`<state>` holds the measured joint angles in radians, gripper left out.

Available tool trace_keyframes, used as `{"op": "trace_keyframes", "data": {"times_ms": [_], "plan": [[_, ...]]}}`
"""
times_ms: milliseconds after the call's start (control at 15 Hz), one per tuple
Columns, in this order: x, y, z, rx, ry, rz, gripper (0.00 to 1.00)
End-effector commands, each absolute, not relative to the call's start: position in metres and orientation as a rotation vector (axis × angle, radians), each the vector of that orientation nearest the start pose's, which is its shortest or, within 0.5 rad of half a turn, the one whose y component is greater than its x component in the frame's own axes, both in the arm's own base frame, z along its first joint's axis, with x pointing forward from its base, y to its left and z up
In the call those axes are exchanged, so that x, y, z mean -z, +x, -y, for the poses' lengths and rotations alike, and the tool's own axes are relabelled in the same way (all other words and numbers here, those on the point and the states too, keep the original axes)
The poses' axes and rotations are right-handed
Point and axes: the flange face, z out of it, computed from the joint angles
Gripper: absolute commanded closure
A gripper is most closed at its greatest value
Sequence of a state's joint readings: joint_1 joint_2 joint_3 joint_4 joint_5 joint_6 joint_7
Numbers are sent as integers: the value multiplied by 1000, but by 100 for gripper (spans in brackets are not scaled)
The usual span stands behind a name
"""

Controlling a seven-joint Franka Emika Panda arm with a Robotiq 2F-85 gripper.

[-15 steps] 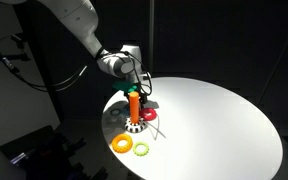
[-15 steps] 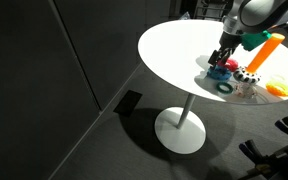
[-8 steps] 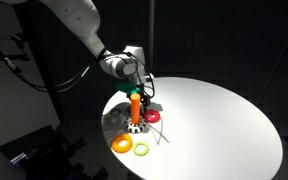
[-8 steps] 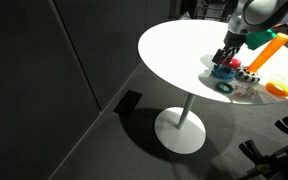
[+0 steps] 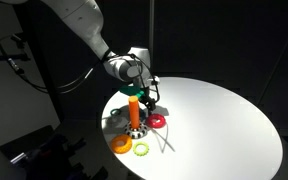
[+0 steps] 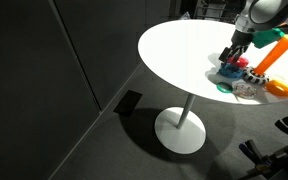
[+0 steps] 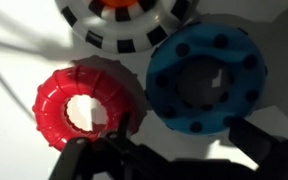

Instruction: Put the blue ring to the right

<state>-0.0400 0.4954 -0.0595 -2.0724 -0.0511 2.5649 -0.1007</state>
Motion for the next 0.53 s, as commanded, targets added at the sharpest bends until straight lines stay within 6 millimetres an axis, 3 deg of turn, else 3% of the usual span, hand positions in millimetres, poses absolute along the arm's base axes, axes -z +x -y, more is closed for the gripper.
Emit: {"op": "trace_keyframes", "data": {"times_ms": [0,467], "plan": [[-178,579,78,-52,-3208,44,0],[-183,575,94,-47,-3189,6,0]]}}
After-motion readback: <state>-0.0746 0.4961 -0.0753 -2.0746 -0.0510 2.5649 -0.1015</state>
